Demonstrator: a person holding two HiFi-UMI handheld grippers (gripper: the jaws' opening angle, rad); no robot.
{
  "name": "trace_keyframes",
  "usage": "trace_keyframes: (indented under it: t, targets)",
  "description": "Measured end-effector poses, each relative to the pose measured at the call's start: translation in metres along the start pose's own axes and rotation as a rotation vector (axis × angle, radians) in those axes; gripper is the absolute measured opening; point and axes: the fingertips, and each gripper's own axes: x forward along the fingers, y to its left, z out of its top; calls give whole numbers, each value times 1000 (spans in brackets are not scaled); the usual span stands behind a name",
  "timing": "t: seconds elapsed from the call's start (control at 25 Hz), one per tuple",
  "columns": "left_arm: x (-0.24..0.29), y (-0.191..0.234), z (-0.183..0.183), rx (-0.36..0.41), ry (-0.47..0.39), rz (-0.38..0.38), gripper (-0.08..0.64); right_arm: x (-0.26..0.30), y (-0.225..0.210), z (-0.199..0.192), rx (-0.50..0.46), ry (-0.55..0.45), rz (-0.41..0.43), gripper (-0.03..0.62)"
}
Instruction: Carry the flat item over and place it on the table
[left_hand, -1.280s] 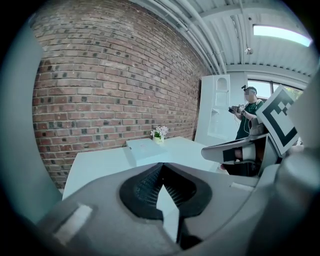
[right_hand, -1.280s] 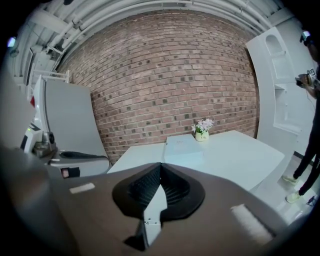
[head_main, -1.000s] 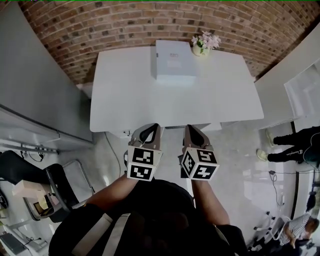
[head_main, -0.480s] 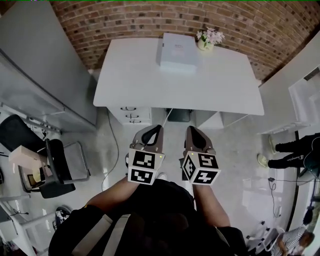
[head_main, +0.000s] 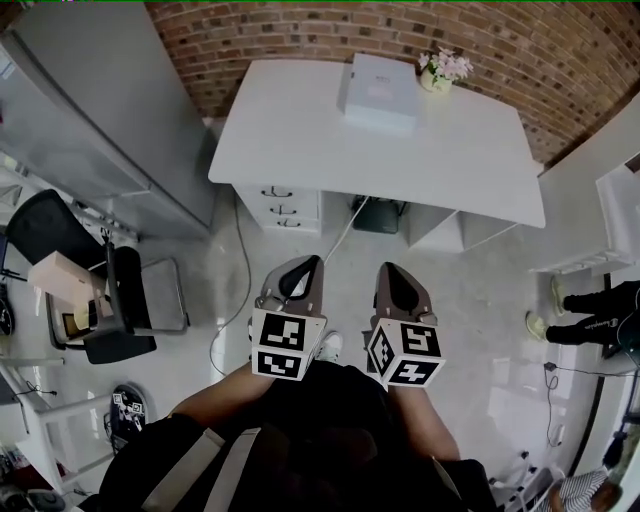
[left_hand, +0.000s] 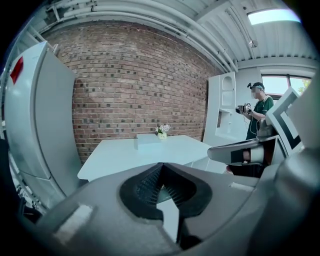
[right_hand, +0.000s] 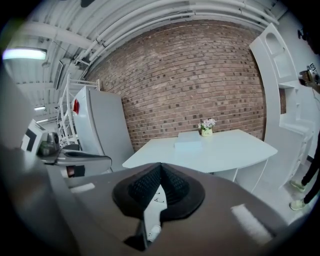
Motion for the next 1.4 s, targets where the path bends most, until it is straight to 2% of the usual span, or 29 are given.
trace_keyframes:
  t: [0.2, 0.52, 0.84, 1.4]
  targets:
    - [-16, -5, -24, -16, 21, 10, 5, -15, 9, -28, 2, 31, 11, 0]
    - [-25, -8, -35, -20, 24, 12, 5, -15, 17, -57, -30, 96, 34, 0]
    - [-27, -8, -41, -14, 28, 22, 5, -17, 18, -55, -32, 76, 36, 0]
    - [-17, -17, -30, 6, 14, 12, 5, -17, 8, -43, -36, 53, 33, 0]
